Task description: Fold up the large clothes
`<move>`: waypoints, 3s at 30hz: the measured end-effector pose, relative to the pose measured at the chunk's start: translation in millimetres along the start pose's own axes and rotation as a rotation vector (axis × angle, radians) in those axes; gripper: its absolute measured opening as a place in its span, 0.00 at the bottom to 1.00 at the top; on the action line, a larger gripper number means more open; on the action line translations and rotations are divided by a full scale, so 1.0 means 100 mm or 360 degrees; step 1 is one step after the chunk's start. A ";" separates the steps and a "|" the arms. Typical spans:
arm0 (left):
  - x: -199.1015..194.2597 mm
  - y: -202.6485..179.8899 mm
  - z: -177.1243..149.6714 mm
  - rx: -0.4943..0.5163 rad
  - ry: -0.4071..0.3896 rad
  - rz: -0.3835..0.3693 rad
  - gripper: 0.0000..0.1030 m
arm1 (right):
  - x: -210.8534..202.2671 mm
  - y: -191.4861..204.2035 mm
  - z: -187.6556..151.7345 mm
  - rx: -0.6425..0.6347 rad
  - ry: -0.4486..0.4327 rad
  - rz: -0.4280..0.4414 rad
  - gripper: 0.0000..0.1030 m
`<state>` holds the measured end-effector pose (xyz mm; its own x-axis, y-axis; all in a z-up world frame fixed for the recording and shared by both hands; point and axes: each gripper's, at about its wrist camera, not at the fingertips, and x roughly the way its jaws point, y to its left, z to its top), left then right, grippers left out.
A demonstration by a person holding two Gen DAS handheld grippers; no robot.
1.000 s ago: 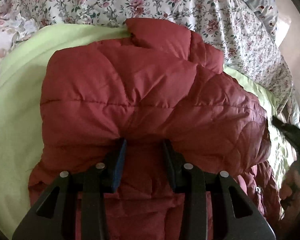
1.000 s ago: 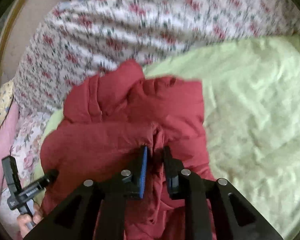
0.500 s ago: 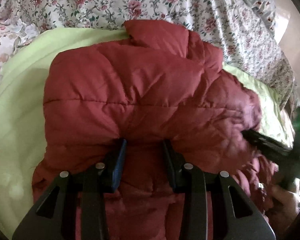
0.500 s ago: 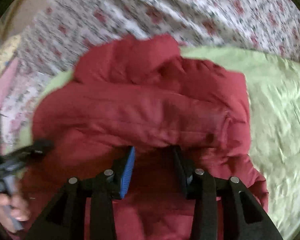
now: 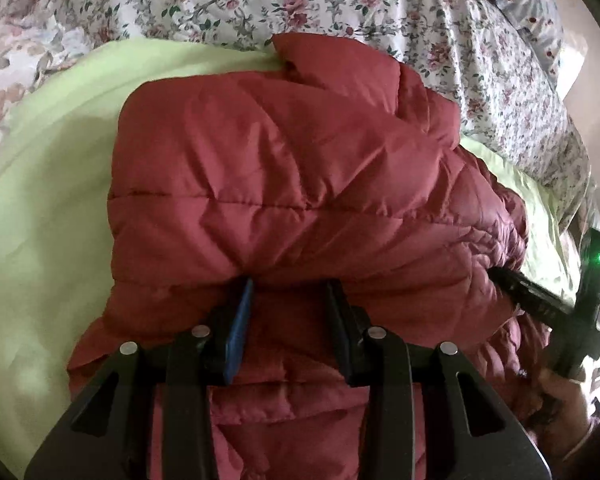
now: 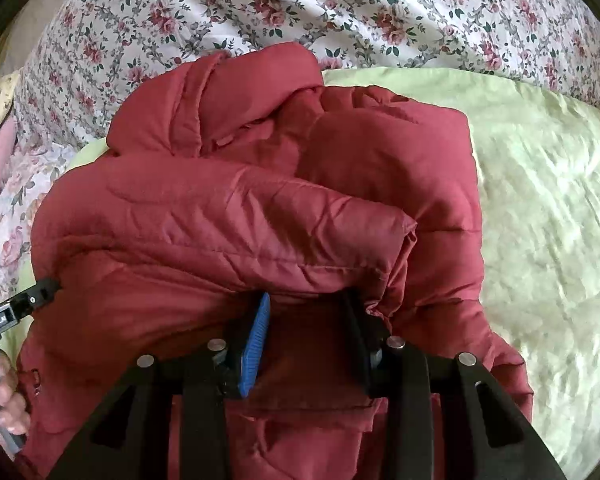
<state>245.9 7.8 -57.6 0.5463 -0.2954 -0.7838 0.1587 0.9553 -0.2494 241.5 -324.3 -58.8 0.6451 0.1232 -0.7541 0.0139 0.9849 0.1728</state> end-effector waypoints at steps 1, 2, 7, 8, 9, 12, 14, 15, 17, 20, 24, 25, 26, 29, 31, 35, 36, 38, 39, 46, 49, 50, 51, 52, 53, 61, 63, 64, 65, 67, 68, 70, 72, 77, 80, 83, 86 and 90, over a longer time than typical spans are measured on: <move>0.00 0.01 0.00 -0.0008 0.0005 -0.0005 0.33 | 0.01 0.00 0.00 0.0003 0.0002 0.0002 0.36; 0.01 0.01 0.01 -0.0010 0.0009 -0.0007 0.33 | 0.02 0.00 0.00 0.0004 0.0004 0.0002 0.36; 0.02 -0.05 0.02 0.0019 0.0026 0.0037 0.34 | 0.02 0.00 0.00 0.0016 0.0013 0.0008 0.36; 0.02 -0.07 0.03 0.0025 0.0029 0.0048 0.34 | 0.01 -0.01 0.01 0.0026 0.0017 0.0019 0.37; 0.02 -0.07 0.03 0.0031 0.0030 0.0056 0.34 | -0.01 -0.02 0.01 0.0037 0.0024 0.0031 0.37; -0.04 -0.08 0.05 0.0046 0.0039 0.0072 0.34 | -0.16 -0.03 0.02 0.0077 0.0029 0.0066 0.39; -0.13 -0.08 0.04 0.0032 0.0032 0.0068 0.39 | -0.29 -0.03 -0.01 0.0077 0.0021 0.0073 0.39; -0.18 -0.07 0.02 0.0017 0.0029 0.0063 0.45 | -0.35 -0.03 -0.02 0.0077 0.0016 0.0074 0.40; -0.27 -0.08 -0.02 0.0000 0.0018 0.0062 0.51 | -0.48 -0.04 -0.07 0.0072 0.0012 0.0080 0.45; -0.40 -0.10 -0.10 0.0006 0.0006 0.0079 0.53 | -0.66 -0.06 -0.17 0.0070 0.0029 0.0105 0.47; -0.57 -0.03 -0.22 -0.0034 0.0022 0.0045 0.53 | -0.85 -0.12 -0.34 0.0065 0.0044 0.0129 0.50; -0.60 -0.01 -0.24 -0.0046 0.0026 0.0035 0.53 | -0.88 -0.13 -0.38 0.0064 0.0045 0.0131 0.52; -0.64 0.02 -0.28 -0.0061 0.0033 0.0025 0.53 | -0.93 -0.15 -0.42 0.0065 0.0045 0.0133 0.54; -0.74 0.07 -0.38 -0.0084 0.0037 0.0023 0.53 | -1.04 -0.18 -0.53 0.0071 0.0049 0.0133 0.55; -0.80 0.10 -0.45 -0.0092 0.0040 0.0017 0.53 | -1.10 -0.21 -0.59 0.0076 0.0056 0.0139 0.55; -0.89 0.15 -0.57 -0.0108 0.0060 0.0003 0.53 | -1.20 -0.25 -0.69 0.0086 0.0060 0.0137 0.60; -0.90 0.16 -0.60 -0.0114 0.0066 0.0001 0.53 | -1.21 -0.25 -0.71 0.0090 0.0061 0.0138 0.61; -0.94 0.18 -0.65 -0.0123 0.0079 -0.0008 0.53 | -1.24 -0.26 -0.75 0.0094 0.0064 0.0140 0.61; -0.96 0.19 -0.68 -0.0129 0.0082 -0.0015 0.53 | -1.26 -0.27 -0.78 0.0094 0.0066 0.0141 0.61; -1.19 0.27 -0.93 -0.0132 0.0128 -0.0049 0.53 | -1.42 -0.36 -0.98 0.0095 0.0097 0.0142 0.72; -1.29 0.31 -1.08 -0.0138 0.0153 -0.0044 0.53 | -1.51 -0.46 -1.09 0.0120 0.0101 0.0109 0.76; -1.31 0.33 -1.13 -0.0144 0.0165 -0.0038 0.53 | -1.55 -0.51 -1.14 0.0135 0.0103 0.0088 0.76; -1.33 0.34 -1.18 -0.0149 0.0175 -0.0031 0.53 | -1.57 -0.55 -1.19 0.0148 0.0107 0.0067 0.76; -1.34 0.35 -1.21 -0.0153 0.0185 -0.0026 0.53 | -1.59 -0.58 -1.22 0.0157 0.0111 0.0052 0.76; -1.36 0.36 -1.25 -0.0151 0.0192 -0.0024 0.53 | -1.62 -0.62 -1.28 0.0170 0.0118 0.0032 0.76; -1.52 0.30 -1.49 -0.0082 0.0204 -0.0004 0.63 | -1.74 -0.73 -1.67 0.0203 0.0199 -0.0011 0.77; -1.56 0.28 -1.54 -0.0063 0.0203 0.0007 0.66 | -1.74 -0.72 -1.75 0.0206 0.0229 0.0004 0.77; -1.58 0.27 -1.56 -0.0056 0.0206 0.0013 0.66 | -1.73 -0.70 -1.79 0.0204 0.0245 0.0018 0.77; -1.59 0.26 -1.59 -0.0048 0.0211 0.0019 0.67 | -1.73 -0.68 -1.83 0.0201 0.0260 0.0029 0.77; -1.62 0.25 -1.65 -0.0023 0.0214 0.0046 0.67 | -1.71 -0.64 -1.90 0.0194 0.0291 0.0053 0.77; -1.63 0.24 -1.68 -0.0010 0.0218 0.0050 0.67 | -1.71 -0.62 -1.94 0.0193 0.0306 0.0073 0.77; -1.65 0.25 -1.75 0.0011 0.0230 0.0069 0.67 | -1.71 -0.60 -2.00 0.0200 0.0323 0.0106 0.77; -1.68 0.27 -1.80 0.0012 0.0227 0.0092 0.67 | -1.73 -0.59 -2.05 0.0205 0.0330 0.0122 0.77; -1.79 0.33 -1.87 -0.0020 0.0191 0.0100 0.67 | -1.81 -0.58 -2.10 0.0207 0.0319 0.0129 0.77; -1.88 0.37 -1.89 -0.0028 0.0157 0.0143 0.67 | -1.83 -0.56 -2.12 0.0204 0.0310 0.0131 0.77; -1.91 0.42 -1.89 -0.0040 0.0145 0.0151 0.68 | -1.86 -0.54 -2.12 0.0201 0.0299 0.0140 0.77; -1.77 0.48 -1.94 -0.0068 0.0270 0.0131 0.70 | -1.85 -0.49 -2.14 0.0189 0.0303 0.0143 0.77; -1.72 0.47 -2.05 -0.0059 0.0332 0.0062 0.70 | -1.84 -0.46 -2.15 0.0168 0.0315 0.0144 0.77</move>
<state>-9.3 100.5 -51.5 0.3689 -0.2578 -0.8930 0.1081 0.9661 -0.2343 -41.7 -366.3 -64.3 0.4854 0.2423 -0.8401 0.0495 0.9517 0.3031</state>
